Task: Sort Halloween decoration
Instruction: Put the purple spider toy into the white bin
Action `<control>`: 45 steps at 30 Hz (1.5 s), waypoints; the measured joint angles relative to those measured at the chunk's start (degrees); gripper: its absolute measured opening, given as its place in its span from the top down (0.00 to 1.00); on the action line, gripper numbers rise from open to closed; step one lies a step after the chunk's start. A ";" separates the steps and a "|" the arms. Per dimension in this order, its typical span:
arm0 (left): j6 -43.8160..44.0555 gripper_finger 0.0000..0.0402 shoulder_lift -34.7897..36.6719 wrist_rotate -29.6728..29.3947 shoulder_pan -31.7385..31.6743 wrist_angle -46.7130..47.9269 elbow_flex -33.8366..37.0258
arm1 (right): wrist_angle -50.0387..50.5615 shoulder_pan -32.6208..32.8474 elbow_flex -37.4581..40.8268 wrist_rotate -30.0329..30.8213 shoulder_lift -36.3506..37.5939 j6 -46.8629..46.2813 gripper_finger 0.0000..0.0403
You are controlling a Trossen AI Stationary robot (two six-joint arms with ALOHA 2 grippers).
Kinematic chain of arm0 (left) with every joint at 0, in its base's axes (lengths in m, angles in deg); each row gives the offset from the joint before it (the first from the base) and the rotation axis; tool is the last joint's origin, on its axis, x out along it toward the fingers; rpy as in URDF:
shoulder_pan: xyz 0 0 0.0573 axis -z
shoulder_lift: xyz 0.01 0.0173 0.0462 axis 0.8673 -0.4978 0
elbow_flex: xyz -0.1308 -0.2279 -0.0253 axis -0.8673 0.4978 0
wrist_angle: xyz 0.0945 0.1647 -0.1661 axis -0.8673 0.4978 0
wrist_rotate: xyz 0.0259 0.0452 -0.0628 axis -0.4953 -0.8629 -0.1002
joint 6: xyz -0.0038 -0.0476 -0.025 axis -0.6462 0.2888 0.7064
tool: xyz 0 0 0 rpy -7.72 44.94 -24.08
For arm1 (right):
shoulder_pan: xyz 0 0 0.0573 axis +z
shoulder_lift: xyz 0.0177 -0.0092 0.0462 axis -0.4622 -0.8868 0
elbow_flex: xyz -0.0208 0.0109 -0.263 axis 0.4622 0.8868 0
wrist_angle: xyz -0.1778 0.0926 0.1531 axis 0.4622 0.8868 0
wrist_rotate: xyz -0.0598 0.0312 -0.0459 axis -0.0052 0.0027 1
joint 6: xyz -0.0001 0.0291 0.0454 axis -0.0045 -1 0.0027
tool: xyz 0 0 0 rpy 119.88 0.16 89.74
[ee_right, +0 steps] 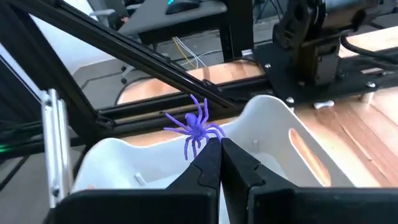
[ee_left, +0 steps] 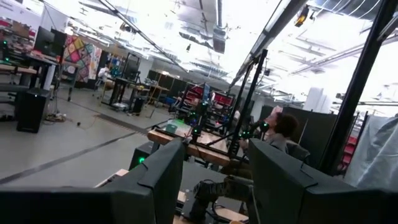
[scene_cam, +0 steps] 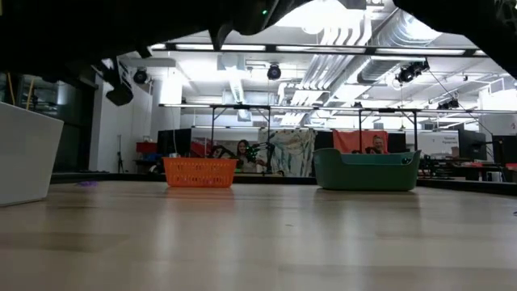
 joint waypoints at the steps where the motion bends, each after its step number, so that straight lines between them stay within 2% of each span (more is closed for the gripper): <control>1: -0.01 0.57 0.00 0.00 0.00 0.00 0.00 | 0.16 -0.04 -0.39 0.00 -0.37 0.00 1.00; 5: -0.78 0.57 0.00 -0.06 0.01 0.00 0.00 | 2.38 -0.46 -0.53 -0.51 -0.32 -1.64 0.98; 7: -1.51 0.57 0.00 -1.70 0.02 0.00 0.00 | 4.64 -0.99 -0.53 -3.70 -0.09 -3.31 0.94; 11: -2.76 0.57 0.00 -5.93 0.00 0.00 0.00 | 7.00 -2.18 -0.52 -5.00 0.67 -5.76 0.77; 15: -5.18 0.57 0.00 -6.99 0.00 0.03 0.00 | 8.69 -3.47 -0.52 -5.79 2.78 -3.00 0.60; 19: -5.46 0.57 -0.02 -7.32 0.02 0.13 0.00 | 10.39 -5.35 -0.53 -10.27 5.31 0.94 0.51; 23: -7.53 0.57 -0.02 -11.39 0.02 0.12 0.00 | 10.43 -7.25 -0.53 -17.20 6.14 6.41 0.50; 25: -7.79 0.57 -0.02 -14.64 0.02 0.12 0.00 | 12.50 -7.63 -0.53 -18.40 6.18 7.75 0.50; 27: -7.40 0.57 -0.02 -17.64 0.02 0.10 0.00 | 16.64 -7.51 -0.53 -17.28 5.80 8.56 0.50; 30: -7.16 0.57 0.00 -21.07 0.02 0.00 0.02 | 22.43 -6.84 -0.46 -12.14 4.38 9.68 0.50; 33: -3.98 0.57 -0.02 -23.03 0.02 -0.17 0.02 | 22.77 -6.04 -0.31 -12.68 4.24 12.85 0.50; 39: 0.17 0.57 -1.10 -23.74 0.02 -0.63 0.07 | 21.62 -3.67 -0.46 -6.17 4.37 18.49 0.50; 42: 0.17 0.57 -2.25 -23.53 0.04 -2.57 0.07 | 19.85 -3.76 -0.46 -4.79 4.50 22.22 0.50; 45: 1.04 0.57 -2.87 -18.09 0.20 -2.88 0.07 | 20.26 -4.05 -0.46 -2.74 4.54 27.02 0.50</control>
